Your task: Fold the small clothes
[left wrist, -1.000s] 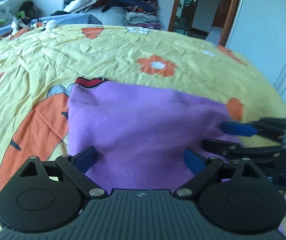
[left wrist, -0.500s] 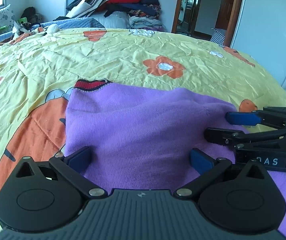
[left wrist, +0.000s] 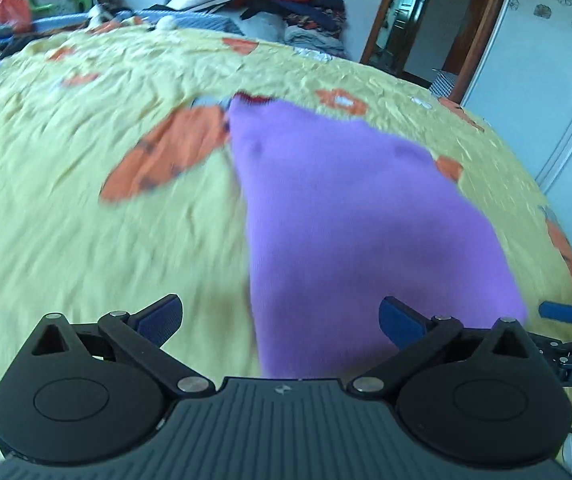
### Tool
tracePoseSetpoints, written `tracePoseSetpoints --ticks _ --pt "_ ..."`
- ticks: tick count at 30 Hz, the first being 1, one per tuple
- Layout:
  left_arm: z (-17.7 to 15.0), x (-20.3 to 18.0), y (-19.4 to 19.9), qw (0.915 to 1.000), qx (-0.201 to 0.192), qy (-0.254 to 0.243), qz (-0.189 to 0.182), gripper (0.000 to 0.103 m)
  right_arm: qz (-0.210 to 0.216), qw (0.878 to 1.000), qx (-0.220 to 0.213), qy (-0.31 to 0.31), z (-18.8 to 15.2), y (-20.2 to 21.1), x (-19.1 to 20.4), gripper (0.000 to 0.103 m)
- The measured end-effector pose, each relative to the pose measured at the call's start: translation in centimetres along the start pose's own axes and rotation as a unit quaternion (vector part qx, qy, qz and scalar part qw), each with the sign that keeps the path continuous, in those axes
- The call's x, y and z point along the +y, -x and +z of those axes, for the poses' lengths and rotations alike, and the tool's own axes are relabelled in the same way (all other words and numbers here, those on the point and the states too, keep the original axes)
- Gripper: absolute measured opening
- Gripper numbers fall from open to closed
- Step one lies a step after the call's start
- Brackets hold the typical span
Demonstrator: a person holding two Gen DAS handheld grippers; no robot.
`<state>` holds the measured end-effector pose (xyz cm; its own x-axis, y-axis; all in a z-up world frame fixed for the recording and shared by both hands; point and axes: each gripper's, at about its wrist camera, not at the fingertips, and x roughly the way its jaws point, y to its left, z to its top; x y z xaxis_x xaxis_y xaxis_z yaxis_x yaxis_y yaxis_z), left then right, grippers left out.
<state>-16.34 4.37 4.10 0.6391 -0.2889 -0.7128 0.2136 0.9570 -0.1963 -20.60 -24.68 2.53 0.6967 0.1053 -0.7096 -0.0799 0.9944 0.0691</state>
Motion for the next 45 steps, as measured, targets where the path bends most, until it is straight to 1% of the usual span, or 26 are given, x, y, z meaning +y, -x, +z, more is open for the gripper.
tracePoseSetpoints --ticks 2,5,7,8,12,14,17,20,26,31,34,37,39,42,43,44,45 --pt "-1.8 -0.4 0.6 0.9999 -0.002 0.01 -0.003 0.103 0.003 1.0 0.0 0.001 -1.4 0.8 0.9 0.099" --pt "-3.8 -1.4 0.6 0.9999 0.001 0.014 -0.005 0.103 -0.013 1.0 -0.008 0.007 -2.7 1.0 2.4 0.103" --pt "-4.6 -2.4 0.7 0.9998 -0.015 -0.001 0.013 0.103 -0.022 1.0 -0.014 0.012 -3.0 0.9 3.3 0.103" --pt "-4.9 -2.8 0.7 0.9997 -0.018 -0.003 0.015 0.103 -0.028 0.999 -0.018 0.012 -3.0 0.8 3.6 0.103" --pt "-5.6 -4.2 0.4 0.9991 -0.032 -0.012 0.025 0.103 -0.036 0.999 -0.019 -0.004 -2.6 0.0 4.5 0.103" --pt "-5.9 -4.7 0.2 0.9987 -0.039 -0.02 0.024 0.103 -0.04 0.999 -0.019 0.003 -2.5 -0.4 5.2 0.103" --pt "-6.4 -5.6 -0.1 0.9971 -0.052 -0.038 0.04 0.103 -0.045 0.999 -0.017 0.011 -2.3 -0.8 6.0 0.103" --pt "-6.6 -5.7 -0.2 0.9966 -0.058 -0.04 0.042 0.103 -0.051 0.999 -0.017 0.004 -2.0 -1.1 5.9 0.103" --pt "-7.1 -5.7 -0.2 0.9953 -0.074 -0.046 0.042 0.103 -0.049 0.999 -0.013 0.009 -1.9 -1.2 6.0 0.103" --pt "-7.0 -5.7 -0.2 0.9952 -0.073 -0.05 0.043 0.103 -0.044 0.999 -0.013 0.013 -1.9 -1.2 5.9 0.103" --pt "-7.1 -5.7 -0.2 0.9952 -0.074 -0.047 0.044 0.103 -0.042 0.999 -0.015 0.012 -1.8 -1.2 5.8 0.103" --pt "-7.3 -5.6 -0.2 0.9945 -0.086 -0.033 0.05 0.103 -0.039 0.999 -0.016 0.012 -1.8 -1.3 5.6 0.103" --pt "-7.5 -5.1 0.0 0.994 -0.101 -0.019 0.036 0.103 -0.037 0.999 -0.016 0.016 -1.7 -1.4 5.7 0.103" --pt "-7.3 -3.6 0.1 0.9919 -0.124 0.023 -0.012 0.103 -0.025 0.999 -0.015 0.031 -1.8 -1.3 6.0 0.103" --pt "-7.1 -3.4 0.1 0.991 -0.128 0.035 -0.016 0.103 -0.018 0.999 -0.015 0.036 -1.8 -1.3 6.1 0.103" --pt "-7.0 -3.4 0.0 0.9912 -0.126 0.038 -0.011 0.103 -0.01 0.999 -0.016 0.044 -1.9 -1.2 6.2 0.103" --pt "-6.8 -3.8 -0.1 0.9921 -0.121 0.032 0.007 0.103 -0.006 0.998 -0.016 0.053 -2.0 -1.2 6.5 0.103"
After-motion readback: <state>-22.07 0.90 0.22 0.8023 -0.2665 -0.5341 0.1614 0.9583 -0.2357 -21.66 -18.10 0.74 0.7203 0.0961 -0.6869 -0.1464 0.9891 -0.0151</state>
